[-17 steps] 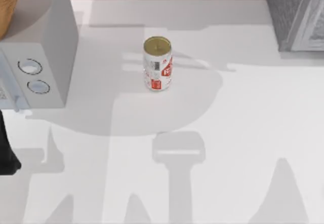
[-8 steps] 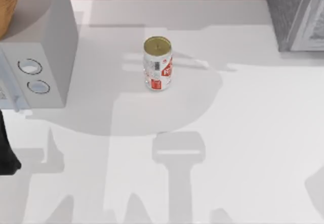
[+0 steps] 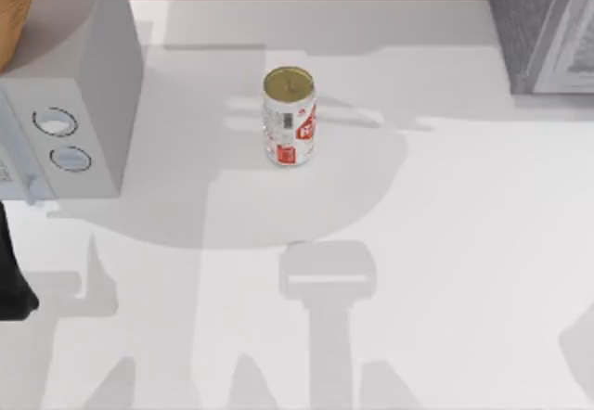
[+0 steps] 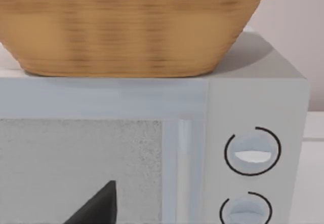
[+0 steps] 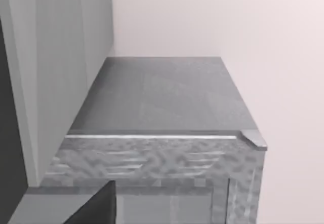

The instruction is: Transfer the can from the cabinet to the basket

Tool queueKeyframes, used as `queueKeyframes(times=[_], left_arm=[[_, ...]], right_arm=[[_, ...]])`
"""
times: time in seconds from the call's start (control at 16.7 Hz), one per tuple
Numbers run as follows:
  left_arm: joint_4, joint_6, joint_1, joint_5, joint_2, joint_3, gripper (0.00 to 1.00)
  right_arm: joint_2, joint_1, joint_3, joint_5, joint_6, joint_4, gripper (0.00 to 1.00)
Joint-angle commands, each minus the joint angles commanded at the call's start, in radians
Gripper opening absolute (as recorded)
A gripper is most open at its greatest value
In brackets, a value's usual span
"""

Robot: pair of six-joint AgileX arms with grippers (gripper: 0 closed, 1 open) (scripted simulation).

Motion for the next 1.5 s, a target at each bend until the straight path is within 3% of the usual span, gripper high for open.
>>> queueKeyframes(times=[0.3, 0.78, 1.02, 1.2, 1.5], left_arm=[[0.000, 0.000, 0.000, 0.000, 0.000, 0.000, 1.00], [0.000, 0.000, 0.000, 0.000, 0.000, 0.000, 1.00], [0.000, 0.000, 0.000, 0.000, 0.000, 0.000, 1.00], [0.000, 0.000, 0.000, 0.000, 0.000, 0.000, 1.00], [0.000, 0.000, 0.000, 0.000, 0.000, 0.000, 1.00]], right_arm=[[0.008, 0.290, 0.022, 0.288, -0.005, -0.017, 1.00], [-0.011, 1.004, 0.013, 1.002, -0.011, -0.047, 1.00], [-0.034, 1.292, -0.012, 1.290, -0.014, -0.056, 1.00], [-0.047, 1.405, -0.026, 1.403, -0.015, -0.059, 1.00], [-0.050, 1.426, -0.029, 1.425, -0.015, -0.060, 1.00]])
